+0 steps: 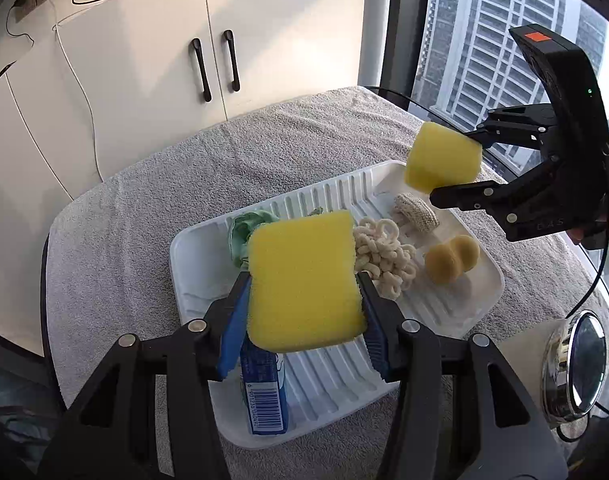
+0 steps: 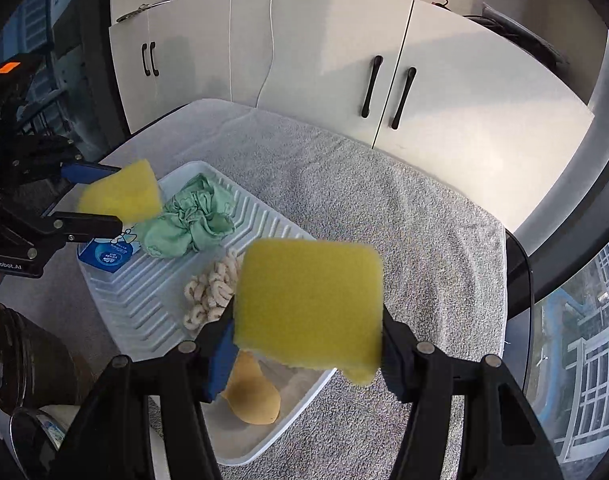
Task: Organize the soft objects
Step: 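Lift and carry both yellow sponge blocks over the white tray, then open the left tool to drop its sponge while the right tool drops its sponge into the tray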
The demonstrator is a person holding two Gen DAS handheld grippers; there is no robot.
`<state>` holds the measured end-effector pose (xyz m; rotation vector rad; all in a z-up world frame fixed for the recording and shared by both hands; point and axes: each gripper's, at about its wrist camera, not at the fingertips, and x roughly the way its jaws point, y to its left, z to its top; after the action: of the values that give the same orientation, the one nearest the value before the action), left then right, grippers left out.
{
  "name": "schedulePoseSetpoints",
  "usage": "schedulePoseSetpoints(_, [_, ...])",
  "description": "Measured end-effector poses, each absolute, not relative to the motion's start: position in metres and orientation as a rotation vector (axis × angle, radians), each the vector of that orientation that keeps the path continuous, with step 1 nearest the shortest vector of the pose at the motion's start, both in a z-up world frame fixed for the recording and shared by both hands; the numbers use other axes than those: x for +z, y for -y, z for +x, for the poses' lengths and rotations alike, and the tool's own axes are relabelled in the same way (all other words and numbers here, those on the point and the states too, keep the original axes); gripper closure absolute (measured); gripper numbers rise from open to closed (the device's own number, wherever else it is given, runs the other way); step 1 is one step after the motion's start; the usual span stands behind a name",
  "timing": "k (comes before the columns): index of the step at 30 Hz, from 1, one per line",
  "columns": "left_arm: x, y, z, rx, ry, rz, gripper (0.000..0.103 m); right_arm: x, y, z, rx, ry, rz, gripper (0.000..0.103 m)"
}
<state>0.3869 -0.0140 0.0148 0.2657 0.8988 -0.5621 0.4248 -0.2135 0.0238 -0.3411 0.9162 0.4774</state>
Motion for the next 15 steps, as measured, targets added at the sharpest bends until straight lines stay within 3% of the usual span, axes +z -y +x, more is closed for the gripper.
schedulePoseSetpoints(15, [-0.013,0.044,0.389,-0.667,-0.943,0.330,0.055,-0.032,0.195,0.454,0.549,-1.000,-0.358,0.040])
